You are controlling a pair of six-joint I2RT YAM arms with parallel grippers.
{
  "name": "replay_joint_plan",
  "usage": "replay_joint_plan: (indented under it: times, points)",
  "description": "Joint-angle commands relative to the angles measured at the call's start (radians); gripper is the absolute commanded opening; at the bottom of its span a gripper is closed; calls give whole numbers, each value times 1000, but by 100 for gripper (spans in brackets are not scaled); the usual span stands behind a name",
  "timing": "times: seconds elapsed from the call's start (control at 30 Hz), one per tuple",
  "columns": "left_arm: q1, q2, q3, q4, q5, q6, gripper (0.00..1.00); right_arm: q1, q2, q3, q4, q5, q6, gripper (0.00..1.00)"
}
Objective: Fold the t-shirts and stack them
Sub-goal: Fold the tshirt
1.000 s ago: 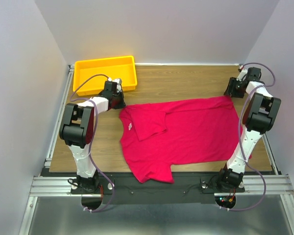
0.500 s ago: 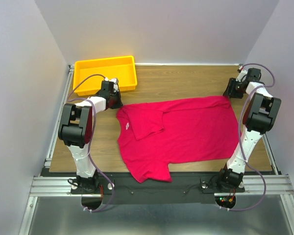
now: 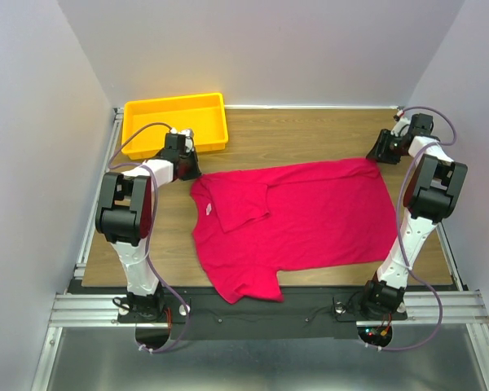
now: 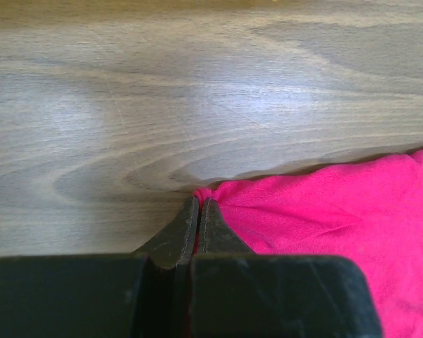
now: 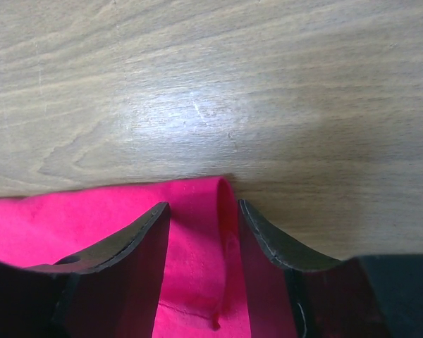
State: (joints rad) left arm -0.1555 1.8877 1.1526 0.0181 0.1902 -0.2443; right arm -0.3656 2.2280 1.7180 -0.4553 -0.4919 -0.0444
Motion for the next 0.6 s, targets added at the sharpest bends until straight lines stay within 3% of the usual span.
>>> replay_joint_plan:
  times: [0.0, 0.23, 0.33, 0.5, 0.57]
  points:
    - [20, -42, 44, -4, -11, 22, 0, -4, -7, 14, -6, -22, 8, 48]
    - [27, -33, 56, -12, 0, 28, 0, 2, 33, 57, -22, -57, 18, 36]
    - [28, -27, 64, -17, 0, 31, 0, 10, 50, 83, -28, -76, 29, 28]
    - [31, -25, 65, -17, -9, 33, 0, 13, 56, 112, -28, -100, 31, 1]
    - [34, -25, 65, -17, -15, 33, 0, 13, 55, 136, -26, -91, 23, 1]
